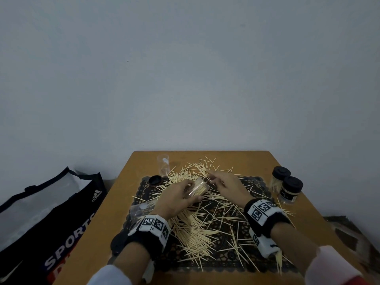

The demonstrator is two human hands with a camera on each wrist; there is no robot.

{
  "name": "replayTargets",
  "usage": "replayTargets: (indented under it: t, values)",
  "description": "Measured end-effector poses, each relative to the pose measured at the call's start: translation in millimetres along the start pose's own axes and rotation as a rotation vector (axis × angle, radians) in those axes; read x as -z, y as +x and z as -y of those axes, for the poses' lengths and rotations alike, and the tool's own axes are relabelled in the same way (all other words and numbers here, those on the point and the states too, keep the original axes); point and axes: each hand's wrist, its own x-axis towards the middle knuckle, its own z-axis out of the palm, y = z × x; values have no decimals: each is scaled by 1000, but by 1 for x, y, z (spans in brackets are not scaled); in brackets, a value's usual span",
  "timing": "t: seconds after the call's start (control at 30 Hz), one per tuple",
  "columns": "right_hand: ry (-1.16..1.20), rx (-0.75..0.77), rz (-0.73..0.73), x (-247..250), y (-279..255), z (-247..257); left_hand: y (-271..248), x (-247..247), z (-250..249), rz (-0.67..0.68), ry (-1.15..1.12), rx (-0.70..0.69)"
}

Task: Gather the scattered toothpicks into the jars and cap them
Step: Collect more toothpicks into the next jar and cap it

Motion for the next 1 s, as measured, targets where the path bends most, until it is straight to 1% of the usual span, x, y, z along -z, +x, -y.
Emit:
replayTargets:
  t: [0.13,0.27,0.3,0.33,0.37,0.43,0.47,0.5,0.57,0.67,0.73,0.83,1.0]
  values:
    - [-13,81,44,-1,-1,4,0,0,1,-16,21,23]
    - [-57,-49,-9,0,0,-1,-1,2,-1,-35,27,32]
    - [-92,-79,4,1,-1,-1,-1,2,-1,-35,29,31]
    - [-138,-111,43,1,-1,0,-2,3,-1,-37,29,29]
    - [-192,-140,118,2,-1,1,-2,3,-1,-40,27,30]
    - [-312,-189,332,1,-3,0,-3,3,-1,-45,31,30]
    - [-363,-209,410,1,-3,0,-3,4,-2,-45,35,28]
    - [-394,-217,444,0,-3,-1,-3,4,-3,-42,42,26]
    - [-361,-227,423,1,-2,0,-3,5,-4,-33,53,29]
    - [-264,-226,324,3,-3,2,-4,6,-5,-25,57,31]
    - [-239,-245,288,3,-3,2,-3,6,-5,-26,62,33]
    - [-323,-308,234,6,-4,4,-3,6,-5,-20,68,39]
    - [-399,-296,197,9,-6,8,-3,7,-5,-9,86,43]
